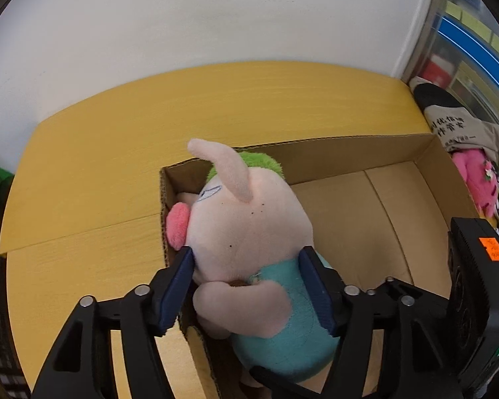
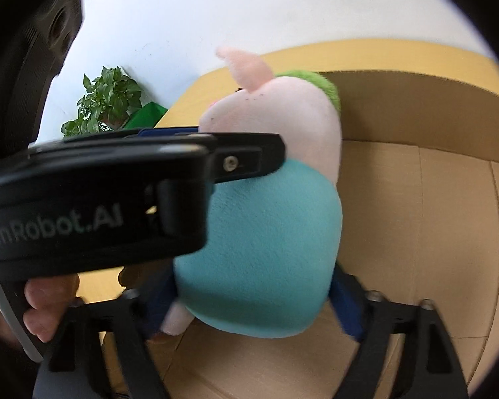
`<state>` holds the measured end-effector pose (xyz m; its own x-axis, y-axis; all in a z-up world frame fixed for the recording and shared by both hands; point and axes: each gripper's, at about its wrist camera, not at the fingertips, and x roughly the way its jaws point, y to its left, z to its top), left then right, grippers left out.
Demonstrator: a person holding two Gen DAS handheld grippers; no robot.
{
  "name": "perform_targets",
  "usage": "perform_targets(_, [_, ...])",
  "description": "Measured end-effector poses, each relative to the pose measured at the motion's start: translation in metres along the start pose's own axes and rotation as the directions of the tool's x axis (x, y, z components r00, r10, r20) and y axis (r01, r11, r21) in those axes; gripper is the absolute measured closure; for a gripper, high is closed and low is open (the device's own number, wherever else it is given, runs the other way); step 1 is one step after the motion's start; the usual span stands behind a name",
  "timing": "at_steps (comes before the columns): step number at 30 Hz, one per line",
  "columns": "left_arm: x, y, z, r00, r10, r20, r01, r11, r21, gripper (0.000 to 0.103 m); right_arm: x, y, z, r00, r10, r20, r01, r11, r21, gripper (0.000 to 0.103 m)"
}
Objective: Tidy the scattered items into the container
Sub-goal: 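Lift the plush pig with the left gripper and carry it over the box, then open the left gripper to drop the plush pig into the box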
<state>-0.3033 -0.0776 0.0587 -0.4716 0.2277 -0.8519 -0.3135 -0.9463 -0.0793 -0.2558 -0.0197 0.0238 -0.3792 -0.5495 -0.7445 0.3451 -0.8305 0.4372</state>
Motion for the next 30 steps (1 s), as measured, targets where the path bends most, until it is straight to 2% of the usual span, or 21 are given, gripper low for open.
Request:
perform_targets(4, [-0.030,-0.010,-0.006,0.997,0.022,0.073,-0.023,1.000,0.017,0.028,-0.027,-0.005,-0.003,1.000,0.006,0.025,-0.005,1.000,-0.023,0.015])
perform_targets(8, [-0.081,-0.024,-0.035,0.985,0.013,0.170,-0.023,0.998,0.059,0.016,-0.097,-0.006,-0.010,0.993,0.012,0.121,-0.004,0.998,-0.063,0.015])
perform_targets(9, [-0.089,-0.027,-0.044,0.984,0.005,0.178,-0.019,0.997,0.075,0.014,-0.128,-0.005,-0.018,0.987,0.022,0.159,-0.008,0.996,-0.087,0.015])
perform_targets(11, [-0.096,-0.036,-0.067,0.985,-0.009,0.171,-0.007,0.996,0.094,0.014,-0.171,-0.003,-0.033,0.978,0.049,0.201,-0.025,0.993,-0.119,0.015])
perform_targets(13, [-0.094,-0.040,-0.088,0.989,-0.030,0.144,0.016,0.995,0.094,0.014,-0.225,-0.003,-0.054,0.961,0.067,0.269,-0.032,0.990,-0.134,0.015])
perform_targets(14, [-0.090,-0.042,-0.102,0.992,-0.035,0.124,0.024,0.996,0.085,0.014,-0.233,0.003,-0.041,0.956,0.074,0.285,-0.035,0.990,-0.138,0.015])
perform_targets(16, [-0.083,-0.045,-0.124,0.994,-0.047,0.097,0.040,0.997,0.070,0.014,-0.277,-0.006,-0.068,0.942,0.066,0.328,-0.020,0.990,-0.140,0.015])
perform_targets(17, [-0.079,-0.047,-0.137,0.995,-0.058,0.084,0.053,0.997,0.061,0.014,-0.284,-0.008,-0.070,0.941,0.059,0.334,-0.015,0.991,-0.134,0.015])
perform_targets(19, [-0.078,-0.054,-0.160,0.995,-0.070,0.073,0.067,0.997,0.043,0.014,-0.293,-0.027,-0.085,0.950,0.047,0.310,-0.018,0.995,-0.097,0.014])
perform_targets(20, [-0.079,-0.060,-0.170,0.994,-0.081,0.073,0.078,0.996,0.043,0.014,-0.280,-0.022,-0.081,0.954,0.034,0.298,-0.010,0.997,-0.082,0.014])
perform_targets(22, [-0.084,-0.076,-0.185,0.992,-0.097,0.084,0.093,0.994,0.049,0.014,-0.278,-0.053,-0.089,0.964,-0.029,0.265,0.038,0.999,-0.030,0.014])
perform_targets(23, [-0.089,-0.083,-0.191,0.990,-0.108,0.090,0.103,0.993,0.050,0.014,-0.263,-0.054,-0.078,0.967,-0.054,0.250,0.060,0.998,-0.014,0.014])
perform_targets(26, [-0.102,-0.110,-0.201,0.982,-0.159,0.102,0.150,0.985,0.086,0.014,-0.231,-0.095,-0.082,0.976,-0.147,0.159,0.149,0.989,-0.004,0.014])
perform_targets(28, [-0.094,-0.134,-0.198,0.985,-0.159,0.063,0.150,0.981,0.125,0.014,-0.213,-0.118,-0.084,0.970,-0.219,0.105,0.224,0.974,-0.038,0.014])
perform_targets(29, [-0.087,-0.140,-0.198,0.990,-0.136,0.038,0.130,0.983,0.130,0.014,-0.203,-0.124,-0.078,0.962,-0.260,0.082,0.265,0.963,-0.056,0.014])
perform_targets(30, [-0.083,-0.143,-0.197,0.994,-0.100,0.045,0.093,0.986,0.136,0.014,-0.199,-0.141,-0.089,0.954,-0.294,0.064,0.298,0.952,-0.071,0.016])
